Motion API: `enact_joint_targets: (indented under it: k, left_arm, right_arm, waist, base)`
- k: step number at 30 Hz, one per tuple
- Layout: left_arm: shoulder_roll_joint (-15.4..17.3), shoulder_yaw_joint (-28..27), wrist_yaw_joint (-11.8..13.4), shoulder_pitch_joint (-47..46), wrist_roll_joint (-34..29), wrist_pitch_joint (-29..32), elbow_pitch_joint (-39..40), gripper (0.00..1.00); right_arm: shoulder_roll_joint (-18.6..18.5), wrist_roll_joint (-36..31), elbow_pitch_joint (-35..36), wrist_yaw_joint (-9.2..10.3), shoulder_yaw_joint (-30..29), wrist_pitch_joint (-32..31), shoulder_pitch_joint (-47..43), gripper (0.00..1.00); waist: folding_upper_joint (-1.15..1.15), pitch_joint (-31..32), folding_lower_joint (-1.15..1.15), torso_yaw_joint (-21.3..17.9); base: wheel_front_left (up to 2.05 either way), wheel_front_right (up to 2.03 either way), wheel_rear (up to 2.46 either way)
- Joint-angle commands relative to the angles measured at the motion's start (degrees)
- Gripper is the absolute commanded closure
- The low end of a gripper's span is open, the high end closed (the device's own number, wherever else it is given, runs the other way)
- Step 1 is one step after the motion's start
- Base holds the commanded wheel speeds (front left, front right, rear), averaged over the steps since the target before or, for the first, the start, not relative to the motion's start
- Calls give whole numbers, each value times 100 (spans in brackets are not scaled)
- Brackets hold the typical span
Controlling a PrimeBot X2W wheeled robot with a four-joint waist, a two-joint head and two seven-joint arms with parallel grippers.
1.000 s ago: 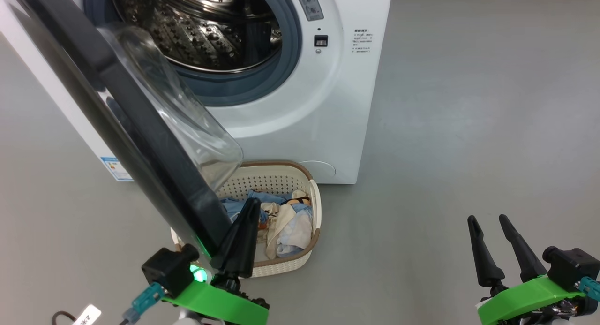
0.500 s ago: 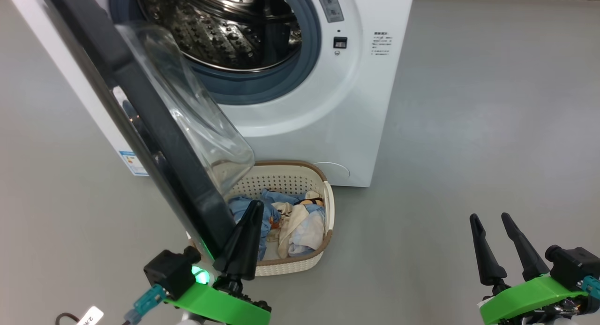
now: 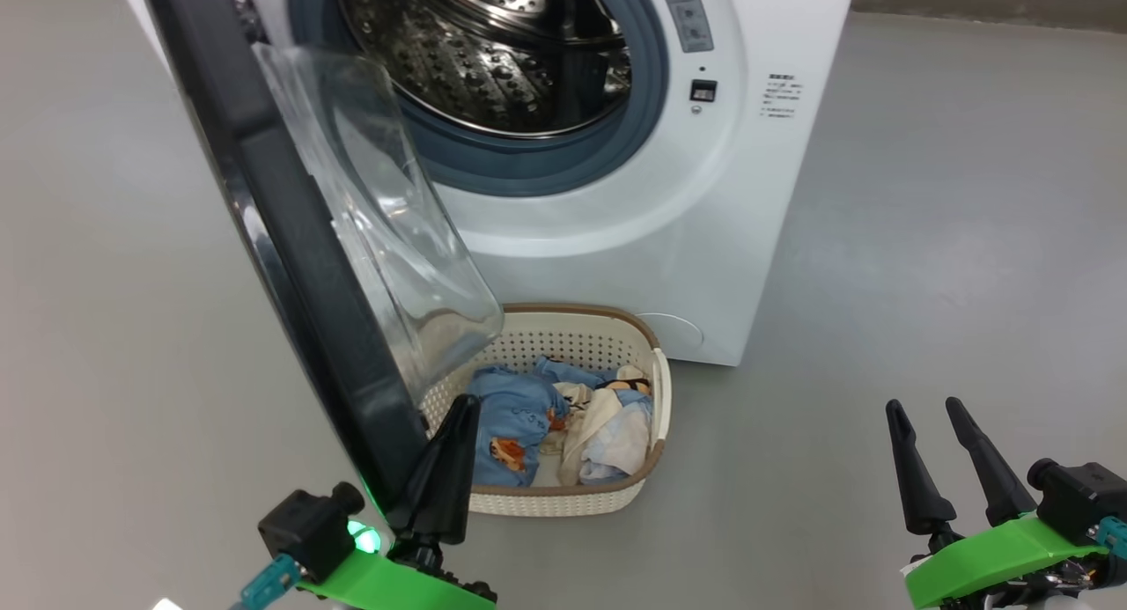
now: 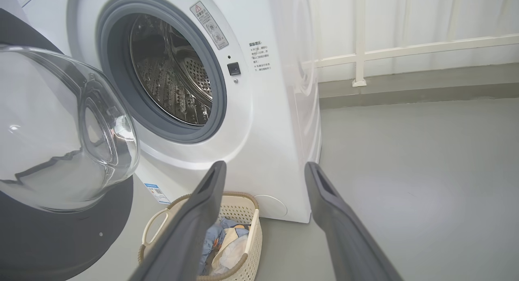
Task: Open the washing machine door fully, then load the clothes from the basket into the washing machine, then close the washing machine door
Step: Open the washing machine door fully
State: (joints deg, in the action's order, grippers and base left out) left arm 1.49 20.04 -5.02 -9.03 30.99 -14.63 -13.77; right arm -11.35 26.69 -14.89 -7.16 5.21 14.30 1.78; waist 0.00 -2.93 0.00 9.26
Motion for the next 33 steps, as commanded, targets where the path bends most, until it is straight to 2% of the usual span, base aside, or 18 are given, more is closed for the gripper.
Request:
enact_joint_targets:
  k: [1,14,24,33]
  left_arm:
    - [139,-371,67,-44,-60,-37,108,100]
    - [221,-880,112,376,-293,-37,264,100]
    - [522,-1526,294,498,-263,-37,310,100]
    - [837,-1876,359,342,-240,-37,214,100]
  right_arm:
    - [-132,-29,151,-33,82,70,70,0]
    - [-117,-26,153,-33,108,70,-51,0]
    - [-89,-5,142,-33,115,70,-122,0]
    - [-93,-13,187,-33,84,70,-144,0]
  waist:
    - [0,29,0,108]
    - [0,196,0,618]
    - [0,281,0,809]
    - [0,204,0,882]
  base:
    - [0,0,0]
    - [0,0,0]
    - [0,0,0]
    - [0,0,0]
